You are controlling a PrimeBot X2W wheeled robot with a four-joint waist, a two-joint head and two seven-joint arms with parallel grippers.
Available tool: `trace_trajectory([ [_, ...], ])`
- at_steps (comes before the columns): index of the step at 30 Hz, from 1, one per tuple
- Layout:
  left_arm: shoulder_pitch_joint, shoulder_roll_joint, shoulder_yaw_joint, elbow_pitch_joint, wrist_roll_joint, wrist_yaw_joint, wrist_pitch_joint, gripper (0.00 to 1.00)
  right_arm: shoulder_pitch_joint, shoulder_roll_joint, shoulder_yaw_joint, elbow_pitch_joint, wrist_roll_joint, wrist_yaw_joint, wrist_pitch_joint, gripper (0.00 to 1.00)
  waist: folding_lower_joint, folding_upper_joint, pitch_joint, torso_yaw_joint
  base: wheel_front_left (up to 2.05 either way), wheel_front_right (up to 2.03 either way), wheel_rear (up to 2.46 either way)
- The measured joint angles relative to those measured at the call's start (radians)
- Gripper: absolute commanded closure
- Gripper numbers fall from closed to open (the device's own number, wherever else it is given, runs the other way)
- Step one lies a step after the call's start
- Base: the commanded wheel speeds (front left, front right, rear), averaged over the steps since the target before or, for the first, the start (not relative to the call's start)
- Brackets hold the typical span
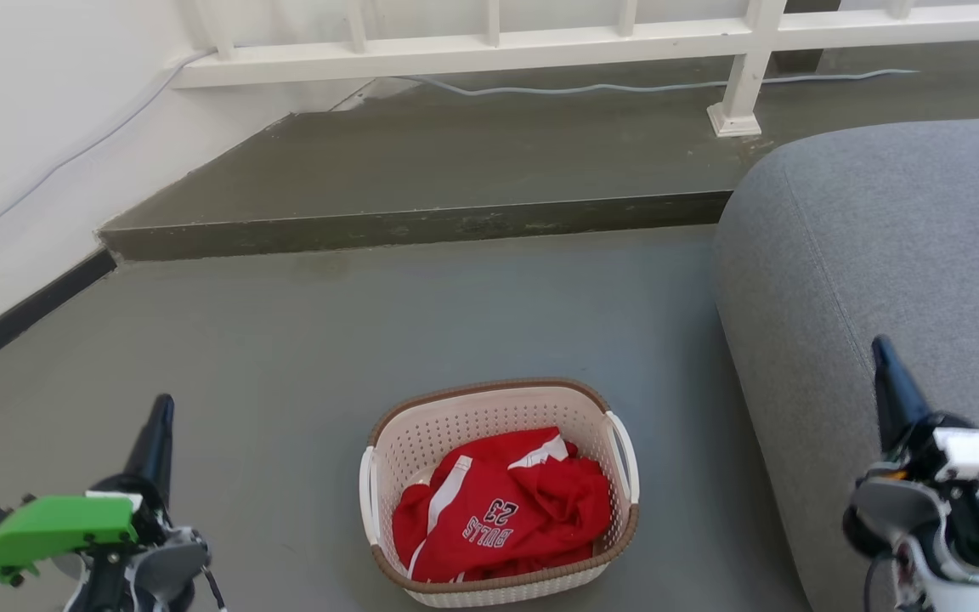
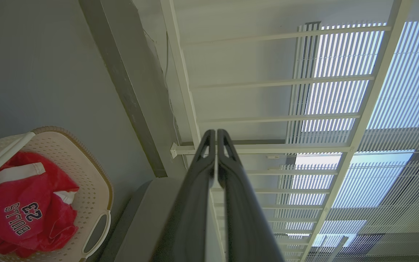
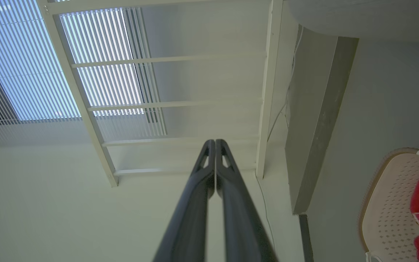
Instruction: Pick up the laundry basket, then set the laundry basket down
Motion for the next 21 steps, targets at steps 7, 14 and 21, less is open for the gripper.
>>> trace_trajectory([
  [7, 0.023, -0.017, -0.006, 0.028, 0.0, 0.0, -0.008, 0.0, 0.034, 0.014, 0.005, 0.024, -0.001, -0.001, -0.002, 0.0, 0.0, 0.0, 0.001, 0.0, 0.0, 0.0, 0.0],
  [14, 0.023, -0.017, -0.026, 0.02, 0.005, 0.0, -0.031, 0.0, 0.034, 0.013, 0.016, 0.004, -0.016, -0.001, -0.015, 0.0, 0.0, 0.0, 0.001, 0.0, 0.0, 0.0, 0.0],
  [21, 0.022, -0.015, -0.051, 0.002, 0.061, 0.0, -0.06, 0.0, 0.034, 0.009, 0.034, -0.022, -0.044, -0.001, -0.037, 0.0, 0.0, 0.0, 0.003, 0.0, 0.0, 0.0, 0.0],
])
